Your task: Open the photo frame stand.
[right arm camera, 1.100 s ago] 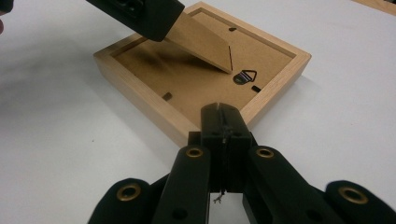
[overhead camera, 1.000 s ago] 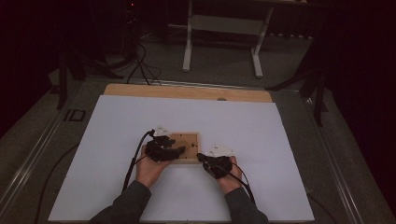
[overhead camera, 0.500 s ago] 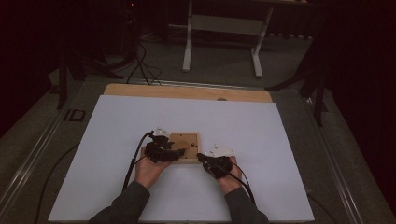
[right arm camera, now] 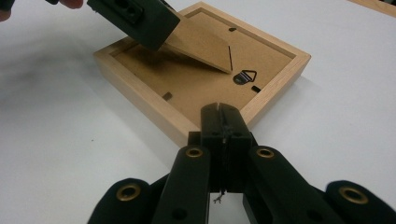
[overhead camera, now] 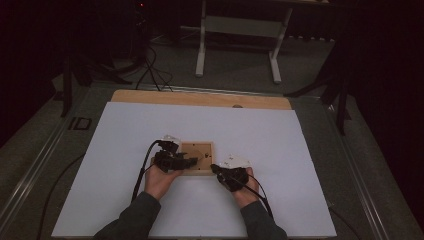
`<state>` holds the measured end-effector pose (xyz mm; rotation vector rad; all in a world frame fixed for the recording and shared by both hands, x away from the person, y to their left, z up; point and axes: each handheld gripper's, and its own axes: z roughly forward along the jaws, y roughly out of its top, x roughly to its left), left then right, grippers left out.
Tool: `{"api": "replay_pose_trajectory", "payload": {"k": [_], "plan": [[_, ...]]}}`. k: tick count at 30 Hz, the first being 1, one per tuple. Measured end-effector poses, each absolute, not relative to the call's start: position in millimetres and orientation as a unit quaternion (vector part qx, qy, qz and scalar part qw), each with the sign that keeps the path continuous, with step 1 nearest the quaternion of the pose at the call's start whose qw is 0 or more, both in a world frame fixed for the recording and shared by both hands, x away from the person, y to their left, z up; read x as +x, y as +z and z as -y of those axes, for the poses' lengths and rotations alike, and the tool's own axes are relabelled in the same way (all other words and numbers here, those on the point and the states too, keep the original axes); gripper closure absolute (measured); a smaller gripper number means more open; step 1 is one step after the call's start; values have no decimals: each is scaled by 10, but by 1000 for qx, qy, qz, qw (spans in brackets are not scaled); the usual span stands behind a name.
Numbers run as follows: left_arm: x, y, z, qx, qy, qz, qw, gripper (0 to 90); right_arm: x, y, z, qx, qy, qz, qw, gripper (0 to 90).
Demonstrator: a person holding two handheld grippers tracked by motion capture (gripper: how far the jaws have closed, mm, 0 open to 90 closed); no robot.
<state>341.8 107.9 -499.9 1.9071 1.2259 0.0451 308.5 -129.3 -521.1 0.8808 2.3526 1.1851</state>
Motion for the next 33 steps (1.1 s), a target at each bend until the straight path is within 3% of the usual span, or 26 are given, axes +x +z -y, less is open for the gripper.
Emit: {"api": "replay_pose_trajectory", "payload": {"k": [18,24,33], "plan": [[3423,-5007,-1049,771,28,-493,402,532,3085,-5209,1296,312,419,-833,183,870],[3365,-4989,-1007,781,59,-478,398,535,3097,-5199,1315,317,418,-833,179,762],[3278,-4987,-979,784,89,-464,403,536,3126,-5135,1387,328,428,-823,178,693]]}}
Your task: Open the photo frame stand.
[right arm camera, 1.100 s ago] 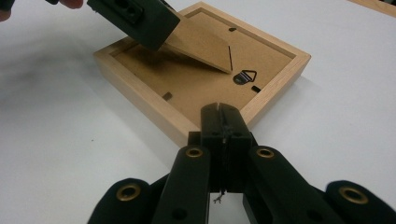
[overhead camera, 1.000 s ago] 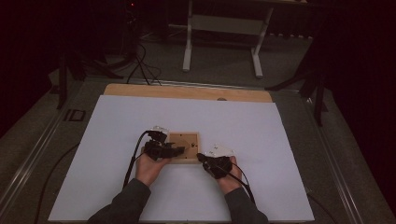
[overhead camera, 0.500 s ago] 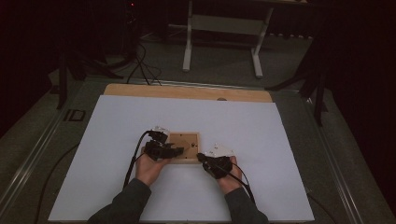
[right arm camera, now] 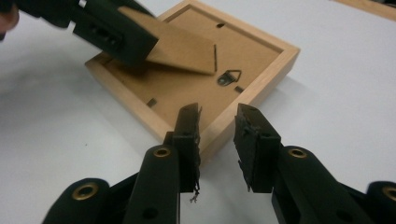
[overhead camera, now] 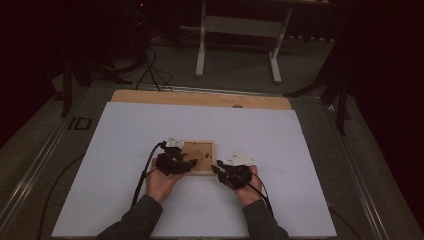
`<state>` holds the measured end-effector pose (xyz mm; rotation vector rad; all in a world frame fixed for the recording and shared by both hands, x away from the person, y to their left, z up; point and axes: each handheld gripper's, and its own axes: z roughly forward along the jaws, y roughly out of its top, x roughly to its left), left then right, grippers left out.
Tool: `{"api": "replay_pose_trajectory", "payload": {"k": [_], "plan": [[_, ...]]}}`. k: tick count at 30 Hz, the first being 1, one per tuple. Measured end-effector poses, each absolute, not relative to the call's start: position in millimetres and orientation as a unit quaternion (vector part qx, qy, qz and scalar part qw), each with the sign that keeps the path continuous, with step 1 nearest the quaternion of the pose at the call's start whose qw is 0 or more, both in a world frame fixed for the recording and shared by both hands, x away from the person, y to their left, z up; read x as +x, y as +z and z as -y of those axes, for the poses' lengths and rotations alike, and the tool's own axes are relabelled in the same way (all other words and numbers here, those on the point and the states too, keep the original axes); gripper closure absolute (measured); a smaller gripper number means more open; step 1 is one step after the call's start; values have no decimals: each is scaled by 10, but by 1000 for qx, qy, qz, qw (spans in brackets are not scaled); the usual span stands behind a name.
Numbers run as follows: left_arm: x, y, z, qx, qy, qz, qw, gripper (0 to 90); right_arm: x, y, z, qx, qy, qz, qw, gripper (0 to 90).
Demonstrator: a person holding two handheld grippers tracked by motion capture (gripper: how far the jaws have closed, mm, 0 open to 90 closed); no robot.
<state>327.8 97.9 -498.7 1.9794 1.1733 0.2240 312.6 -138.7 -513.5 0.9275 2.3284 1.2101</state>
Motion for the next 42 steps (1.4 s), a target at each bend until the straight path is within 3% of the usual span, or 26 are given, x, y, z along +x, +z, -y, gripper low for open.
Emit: {"api": "replay_pose_trajectory", "payload": {"k": [18,29,35,42], "plan": [[3004,-4988,-940,795,177,-422,398,534,3193,-4916,1504,340,446,-805,197,668],[2885,-4997,-897,801,218,-399,390,532,3409,-4714,1441,345,455,-796,200,602],[2839,-5008,-885,803,235,-389,386,531,3534,-4674,1407,347,450,-802,186,544],[2773,-5030,-859,808,258,-371,377,529,3689,-4747,1350,353,444,-813,132,452]]}}
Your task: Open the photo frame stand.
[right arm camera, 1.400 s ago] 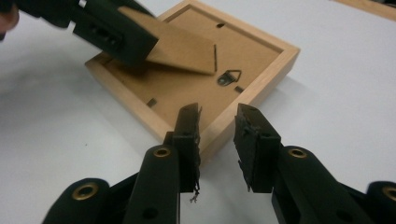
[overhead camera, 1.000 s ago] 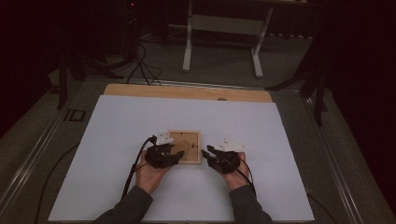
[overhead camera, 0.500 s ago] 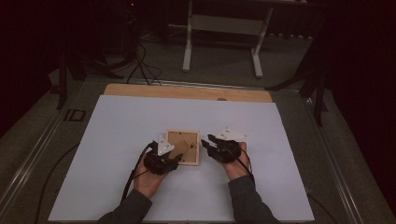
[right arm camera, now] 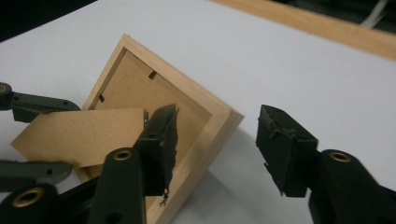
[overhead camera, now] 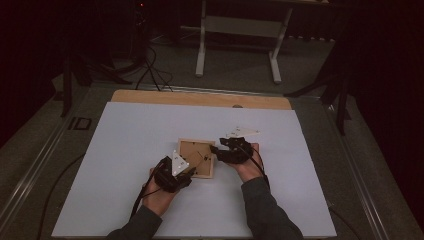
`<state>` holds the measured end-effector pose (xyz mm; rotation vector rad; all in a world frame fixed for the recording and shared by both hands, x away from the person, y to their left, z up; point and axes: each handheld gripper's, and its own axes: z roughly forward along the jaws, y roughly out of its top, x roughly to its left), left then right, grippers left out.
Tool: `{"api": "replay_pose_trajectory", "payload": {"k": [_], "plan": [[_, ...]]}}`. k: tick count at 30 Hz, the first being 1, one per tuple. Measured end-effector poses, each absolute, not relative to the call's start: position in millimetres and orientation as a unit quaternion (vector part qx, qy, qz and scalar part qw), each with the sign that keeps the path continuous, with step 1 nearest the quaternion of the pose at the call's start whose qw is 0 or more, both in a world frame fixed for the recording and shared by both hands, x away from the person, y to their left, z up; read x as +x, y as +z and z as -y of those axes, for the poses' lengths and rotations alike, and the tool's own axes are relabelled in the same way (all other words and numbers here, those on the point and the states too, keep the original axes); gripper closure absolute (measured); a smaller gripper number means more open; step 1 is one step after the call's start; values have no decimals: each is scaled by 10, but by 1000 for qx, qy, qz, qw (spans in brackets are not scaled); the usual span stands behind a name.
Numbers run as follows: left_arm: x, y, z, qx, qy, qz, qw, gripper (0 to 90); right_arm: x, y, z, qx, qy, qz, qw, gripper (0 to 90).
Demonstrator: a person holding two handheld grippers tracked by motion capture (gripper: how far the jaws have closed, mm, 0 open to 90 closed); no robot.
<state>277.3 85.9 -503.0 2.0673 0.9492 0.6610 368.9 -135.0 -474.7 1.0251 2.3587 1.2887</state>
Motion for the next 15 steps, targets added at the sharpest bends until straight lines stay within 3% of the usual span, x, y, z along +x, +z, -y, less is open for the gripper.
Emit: {"api": "replay_pose_trajectory", "payload": {"k": [5,15], "plan": [[2737,-5048,-855,811,268,-363,372,528,3754,-4821,1315,359,440,-817,101,405],[2705,-5072,-851,818,282,-348,362,526,3815,-4841,1288,352,450,-819,56,396]]}}
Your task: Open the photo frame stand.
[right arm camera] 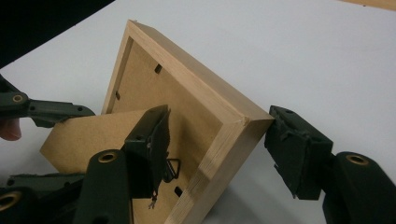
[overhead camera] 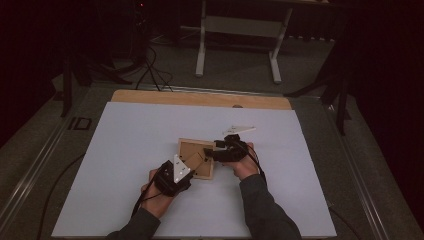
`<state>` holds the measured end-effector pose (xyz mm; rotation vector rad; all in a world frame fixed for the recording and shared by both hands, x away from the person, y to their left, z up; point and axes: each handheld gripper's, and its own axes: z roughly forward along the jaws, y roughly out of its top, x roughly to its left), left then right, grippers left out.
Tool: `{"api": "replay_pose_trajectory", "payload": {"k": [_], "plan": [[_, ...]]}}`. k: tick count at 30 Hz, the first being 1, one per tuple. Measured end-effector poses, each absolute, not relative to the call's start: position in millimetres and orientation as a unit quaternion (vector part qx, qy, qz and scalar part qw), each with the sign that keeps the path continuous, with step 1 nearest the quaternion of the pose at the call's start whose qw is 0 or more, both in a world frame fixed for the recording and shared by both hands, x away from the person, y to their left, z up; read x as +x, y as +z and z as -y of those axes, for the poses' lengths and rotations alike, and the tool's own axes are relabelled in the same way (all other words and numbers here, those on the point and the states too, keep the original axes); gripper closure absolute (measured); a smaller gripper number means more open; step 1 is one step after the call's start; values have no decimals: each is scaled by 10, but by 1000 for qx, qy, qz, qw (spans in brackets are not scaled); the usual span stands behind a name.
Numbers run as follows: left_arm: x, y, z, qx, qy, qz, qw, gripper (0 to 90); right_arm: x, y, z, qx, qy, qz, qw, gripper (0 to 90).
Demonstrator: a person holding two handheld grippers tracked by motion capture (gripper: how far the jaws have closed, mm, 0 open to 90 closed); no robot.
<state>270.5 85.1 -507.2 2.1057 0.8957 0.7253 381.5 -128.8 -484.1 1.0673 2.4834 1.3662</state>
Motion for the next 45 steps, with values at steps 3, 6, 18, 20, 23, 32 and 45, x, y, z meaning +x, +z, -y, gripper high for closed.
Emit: {"api": "replay_pose_trajectory", "payload": {"k": [3,6,18,20,23,32,45], "plan": [[2703,-5072,-855,819,283,-345,361,526,3828,-4857,1289,355,451,-817,47,402],[2702,-5074,-854,819,285,-343,361,526,3847,-4891,1280,355,445,-821,37,406],[2720,-5083,-872,819,275,-346,365,519,3849,-4906,1287,355,447,-821,24,437],[2729,-5088,-873,820,270,-349,365,512,3849,-4905,1289,353,448,-821,23,441],[2751,-5093,-884,822,254,-352,369,492,3845,-4897,1292,350,451,-821,24,449],[2833,-5080,-974,813,182,-382,400,490,3825,-4869,1296,343,454,-822,26,468],[2876,-5090,-1018,814,142,-389,408,588,3794,-4831,1301,333,456,-825,29,491]]}}
